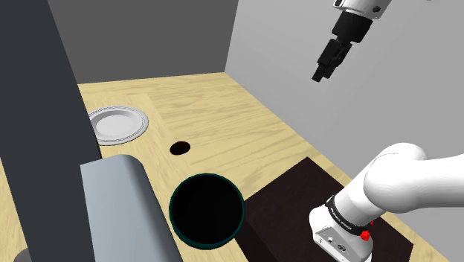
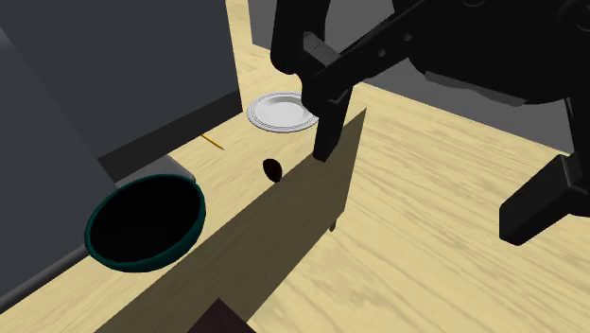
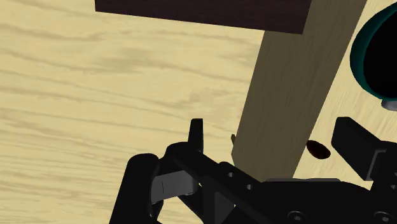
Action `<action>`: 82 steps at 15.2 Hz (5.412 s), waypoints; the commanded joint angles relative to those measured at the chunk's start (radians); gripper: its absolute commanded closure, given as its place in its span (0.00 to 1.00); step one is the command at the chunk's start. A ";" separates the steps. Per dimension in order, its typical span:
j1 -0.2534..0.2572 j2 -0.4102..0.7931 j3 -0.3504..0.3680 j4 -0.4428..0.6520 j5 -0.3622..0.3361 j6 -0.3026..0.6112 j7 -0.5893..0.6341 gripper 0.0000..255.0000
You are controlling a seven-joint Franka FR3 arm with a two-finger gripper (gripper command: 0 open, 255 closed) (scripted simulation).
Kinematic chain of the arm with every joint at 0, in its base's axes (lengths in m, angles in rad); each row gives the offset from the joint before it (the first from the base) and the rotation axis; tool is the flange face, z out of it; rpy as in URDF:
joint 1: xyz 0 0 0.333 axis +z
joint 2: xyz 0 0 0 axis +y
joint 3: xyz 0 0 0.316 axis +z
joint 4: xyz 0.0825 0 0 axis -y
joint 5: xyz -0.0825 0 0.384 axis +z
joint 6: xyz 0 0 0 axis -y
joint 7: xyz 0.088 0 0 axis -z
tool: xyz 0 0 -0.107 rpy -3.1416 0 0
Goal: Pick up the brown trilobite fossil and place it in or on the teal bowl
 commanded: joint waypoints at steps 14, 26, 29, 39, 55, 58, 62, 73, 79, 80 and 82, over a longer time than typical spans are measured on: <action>0.122 0.442 0.019 0.075 0.048 0.285 -0.221 0.00; 0.210 0.870 0.084 0.296 0.076 0.420 -0.396 0.00; 0.230 0.975 0.106 0.369 0.073 0.434 -0.431 0.00; 0.312 1.320 0.175 0.659 0.030 0.433 -0.525 0.00; 0.337 1.405 0.186 0.652 0.020 0.517 -0.540 0.00; 0.337 1.405 0.186 0.652 0.020 0.516 -0.540 1.00; 0.337 1.406 0.186 0.653 0.019 0.516 -0.540 1.00; 0.364 1.206 0.170 0.274 -0.007 0.954 -0.483 0.00; 0.370 1.243 0.168 0.274 -0.011 0.991 -0.480 0.00; 0.370 1.243 0.168 0.274 -0.011 0.991 -0.480 0.00; 0.370 1.243 0.168 0.274 -0.011 0.991 -0.480 0.00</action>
